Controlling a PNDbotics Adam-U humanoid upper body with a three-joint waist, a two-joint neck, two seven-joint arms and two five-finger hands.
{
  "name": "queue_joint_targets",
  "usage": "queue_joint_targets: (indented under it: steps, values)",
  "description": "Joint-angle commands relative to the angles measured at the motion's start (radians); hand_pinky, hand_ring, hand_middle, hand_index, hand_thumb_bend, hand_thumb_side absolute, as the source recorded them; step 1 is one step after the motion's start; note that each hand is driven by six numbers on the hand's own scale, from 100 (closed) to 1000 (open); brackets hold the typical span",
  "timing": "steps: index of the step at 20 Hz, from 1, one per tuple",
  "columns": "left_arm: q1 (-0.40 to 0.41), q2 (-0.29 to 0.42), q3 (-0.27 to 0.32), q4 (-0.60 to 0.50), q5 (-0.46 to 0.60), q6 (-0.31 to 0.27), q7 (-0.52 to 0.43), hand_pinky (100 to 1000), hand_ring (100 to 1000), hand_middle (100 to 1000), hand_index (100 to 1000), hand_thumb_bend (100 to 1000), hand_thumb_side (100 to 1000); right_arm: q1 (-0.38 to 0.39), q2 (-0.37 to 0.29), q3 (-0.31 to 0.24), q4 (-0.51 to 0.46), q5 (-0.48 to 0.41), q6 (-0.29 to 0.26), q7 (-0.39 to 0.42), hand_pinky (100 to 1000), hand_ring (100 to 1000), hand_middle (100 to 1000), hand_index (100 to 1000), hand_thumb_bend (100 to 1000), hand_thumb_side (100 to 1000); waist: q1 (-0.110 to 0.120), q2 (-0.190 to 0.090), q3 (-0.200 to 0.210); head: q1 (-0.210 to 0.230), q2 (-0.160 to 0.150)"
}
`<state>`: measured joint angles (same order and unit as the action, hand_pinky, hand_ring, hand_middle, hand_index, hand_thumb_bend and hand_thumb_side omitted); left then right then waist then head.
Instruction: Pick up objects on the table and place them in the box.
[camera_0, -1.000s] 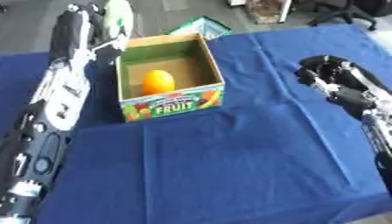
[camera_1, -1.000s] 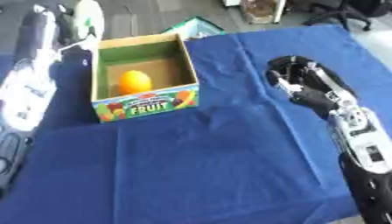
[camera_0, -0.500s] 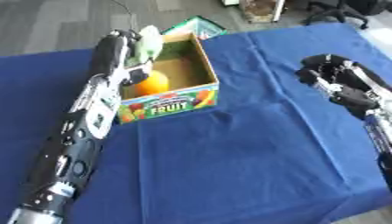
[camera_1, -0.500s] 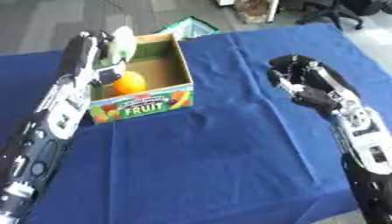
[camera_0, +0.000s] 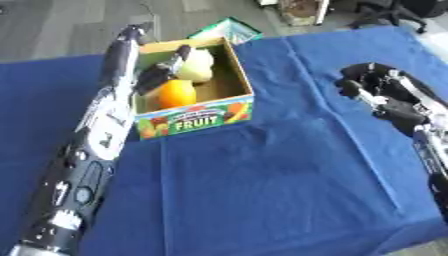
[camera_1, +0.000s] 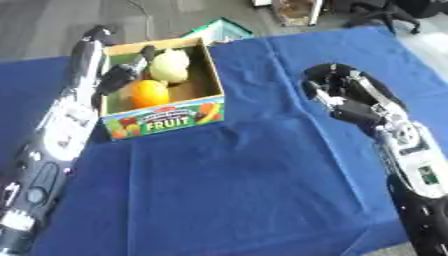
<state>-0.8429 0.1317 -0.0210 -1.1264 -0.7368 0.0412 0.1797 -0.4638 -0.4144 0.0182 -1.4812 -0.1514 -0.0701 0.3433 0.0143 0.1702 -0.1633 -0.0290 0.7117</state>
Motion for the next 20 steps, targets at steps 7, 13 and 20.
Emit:
queue_joint_targets:
  steps: [7, 13, 20]
  values:
    - [0.086, 0.115, 0.068, -0.342, 0.519, 0.093, 0.000, 842, 633, 628, 801, 204, 701, 0.003, -0.020, -0.019, -0.010, 0.007, -0.001, -0.007, 765, 772, 612, 747, 283, 359, -0.007, -0.015, 0.048, -0.020, 0.007]
    - [0.235, 0.208, 0.098, -0.599, 0.746, 0.135, 0.012, 814, 593, 583, 777, 100, 601, 0.013, -0.025, -0.025, -0.016, 0.007, 0.000, -0.012, 765, 772, 612, 747, 283, 360, -0.004, -0.009, 0.081, -0.014, 0.011]
    - [0.419, 0.215, 0.156, -0.773, 0.808, 0.157, 0.002, 815, 585, 574, 774, 100, 613, 0.016, -0.026, -0.030, -0.032, 0.002, 0.001, -0.018, 765, 772, 611, 745, 280, 359, -0.003, 0.000, 0.109, 0.035, 0.013]
